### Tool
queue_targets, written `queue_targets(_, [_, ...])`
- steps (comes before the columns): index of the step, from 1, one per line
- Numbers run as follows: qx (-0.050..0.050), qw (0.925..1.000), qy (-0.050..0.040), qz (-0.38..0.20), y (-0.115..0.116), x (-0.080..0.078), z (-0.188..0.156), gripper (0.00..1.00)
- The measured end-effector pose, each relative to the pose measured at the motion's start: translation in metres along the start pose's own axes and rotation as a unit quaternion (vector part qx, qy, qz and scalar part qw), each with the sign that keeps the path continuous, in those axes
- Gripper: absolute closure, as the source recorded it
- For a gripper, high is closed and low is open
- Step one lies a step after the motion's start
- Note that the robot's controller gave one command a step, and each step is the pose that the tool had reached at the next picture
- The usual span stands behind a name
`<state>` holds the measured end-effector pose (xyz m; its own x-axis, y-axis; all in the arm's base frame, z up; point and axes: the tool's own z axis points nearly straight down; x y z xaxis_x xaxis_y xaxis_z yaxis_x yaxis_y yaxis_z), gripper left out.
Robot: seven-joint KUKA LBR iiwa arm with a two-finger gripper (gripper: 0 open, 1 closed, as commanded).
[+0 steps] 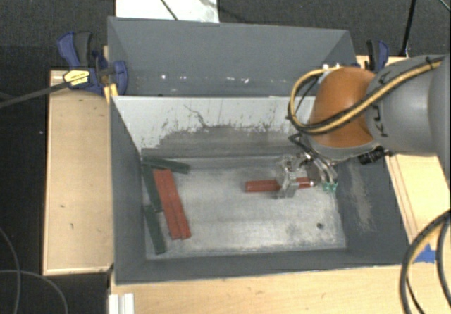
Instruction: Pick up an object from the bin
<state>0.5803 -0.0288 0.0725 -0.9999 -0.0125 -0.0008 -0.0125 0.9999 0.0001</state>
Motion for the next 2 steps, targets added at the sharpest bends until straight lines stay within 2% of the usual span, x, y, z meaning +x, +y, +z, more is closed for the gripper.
queue_targets(1, [0.0, 1.0, 0.0, 0.0, 0.0, 0.0, 0.0, 1.0])
queue_targets(2, [0.0, 1.0, -0.0009, -0.006, -0.005, 0.029, -0.134, 1.0])
